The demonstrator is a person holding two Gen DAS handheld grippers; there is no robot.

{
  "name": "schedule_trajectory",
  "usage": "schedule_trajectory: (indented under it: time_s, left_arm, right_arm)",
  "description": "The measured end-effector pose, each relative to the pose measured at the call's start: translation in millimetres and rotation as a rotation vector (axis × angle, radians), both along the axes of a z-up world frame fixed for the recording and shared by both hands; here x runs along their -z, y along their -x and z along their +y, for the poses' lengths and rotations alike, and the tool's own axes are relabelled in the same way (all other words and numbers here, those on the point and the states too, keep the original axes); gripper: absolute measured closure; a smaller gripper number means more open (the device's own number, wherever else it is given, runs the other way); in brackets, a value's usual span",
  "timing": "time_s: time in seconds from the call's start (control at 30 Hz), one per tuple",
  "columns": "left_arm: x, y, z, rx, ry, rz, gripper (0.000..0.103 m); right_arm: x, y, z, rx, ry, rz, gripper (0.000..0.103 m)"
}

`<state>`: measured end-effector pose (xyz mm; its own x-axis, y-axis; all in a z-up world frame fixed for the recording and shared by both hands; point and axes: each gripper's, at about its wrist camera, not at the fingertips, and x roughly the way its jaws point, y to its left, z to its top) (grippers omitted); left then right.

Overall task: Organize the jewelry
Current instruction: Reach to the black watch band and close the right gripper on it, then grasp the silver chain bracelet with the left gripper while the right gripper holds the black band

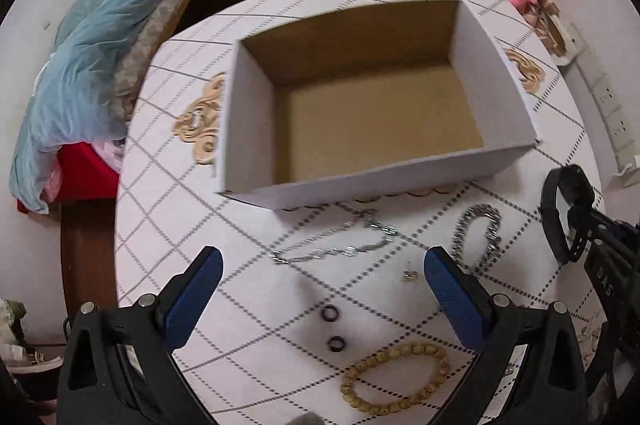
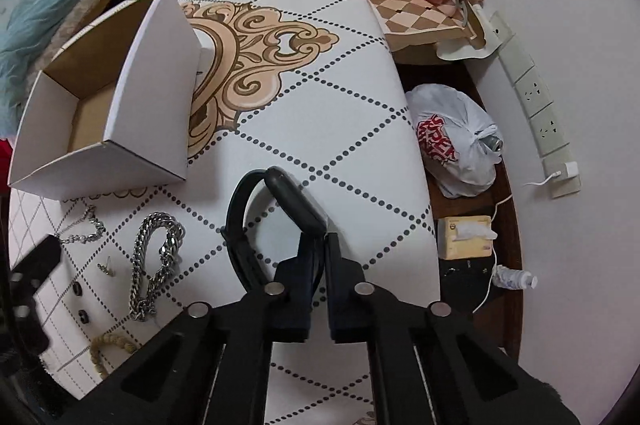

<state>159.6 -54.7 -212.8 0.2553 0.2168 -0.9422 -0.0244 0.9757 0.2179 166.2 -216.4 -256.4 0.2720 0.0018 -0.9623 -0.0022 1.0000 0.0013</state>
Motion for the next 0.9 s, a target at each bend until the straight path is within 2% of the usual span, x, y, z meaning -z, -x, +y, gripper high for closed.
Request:
schedule_trajectory:
  time_s: [0.13, 0.23, 0.3, 0.37, 0.43, 0.63, 0.77, 0.87, 0.9]
  left_arm:
    - [9.3, 0.7, -14.8, 0.050, 0.021, 0.007, 0.000]
    - [13.6, 2.4, -26.6, 0.090, 0.064, 0.019, 0.001]
    - [14.9, 4.9, -35.0, 0.122, 0.095, 0.016, 0.006]
    - [18.1, 5.7, -45.5, 0.154, 0.113, 0.023, 0.028]
    - [21.3, 5.0, -53.1, 0.176, 0.142, 0.038, 0.040]
    - [31.7, 0.4, -69.9, 0.218, 0.128, 0.054, 0.042]
    - [33.9, -2.7, -78.1, 0.252, 0.130, 0.036, 0.060]
    - [31.8, -7.2, -78.2, 0.264, 0.123, 0.021, 0.083]
    - [31.0, -9.1, -76.5, 0.266, 0.118, 0.017, 0.087]
  right_arm:
    - [-5.9, 12.8, -8.7, 0.024, -0.028, -0.039, 0.098]
    - [-10.3, 24.8, -13.2, 0.041, -0.051, -0.055, 0.098]
    - [-12.2, 33.0, -17.2, 0.059, -0.055, -0.067, 0.098]
    - [-12.1, 37.1, -22.7, 0.077, -0.057, -0.070, 0.098]
    - [-11.0, 40.6, -29.5, 0.094, -0.063, -0.068, 0.098]
    - [-6.8, 46.1, -50.4, 0.146, -0.062, -0.060, 0.098]
    - [-4.4, 48.3, -58.0, 0.164, -0.067, -0.055, 0.098]
    - [-3.7, 49.4, -60.6, 0.176, -0.070, -0.055, 0.098]
    - [-3.4, 49.8, -61.1, 0.181, -0.073, -0.054, 0.098]
